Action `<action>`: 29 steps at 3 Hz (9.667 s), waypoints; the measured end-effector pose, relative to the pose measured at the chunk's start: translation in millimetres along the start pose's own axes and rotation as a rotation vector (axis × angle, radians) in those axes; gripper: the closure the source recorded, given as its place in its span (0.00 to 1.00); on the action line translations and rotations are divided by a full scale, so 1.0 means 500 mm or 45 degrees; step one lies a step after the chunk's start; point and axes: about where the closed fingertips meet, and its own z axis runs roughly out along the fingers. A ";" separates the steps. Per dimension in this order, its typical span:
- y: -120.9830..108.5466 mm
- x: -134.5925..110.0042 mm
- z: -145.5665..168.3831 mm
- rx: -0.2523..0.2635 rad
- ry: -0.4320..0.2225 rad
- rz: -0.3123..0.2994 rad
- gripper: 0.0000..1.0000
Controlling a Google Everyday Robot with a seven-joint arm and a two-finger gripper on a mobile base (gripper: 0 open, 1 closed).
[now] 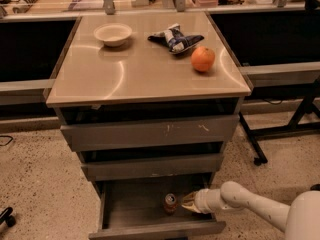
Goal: Pick coke can from bottom drawer and place on counter
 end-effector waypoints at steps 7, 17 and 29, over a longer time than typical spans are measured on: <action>-0.016 0.030 0.207 -0.141 -0.156 0.043 0.51; 0.039 -0.484 -0.087 -0.089 -0.028 0.038 1.00; 0.037 -1.187 -0.657 0.216 -0.045 0.040 1.00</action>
Offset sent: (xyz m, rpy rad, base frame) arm 0.0235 0.0082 -0.0225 0.0455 -0.0187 -0.0012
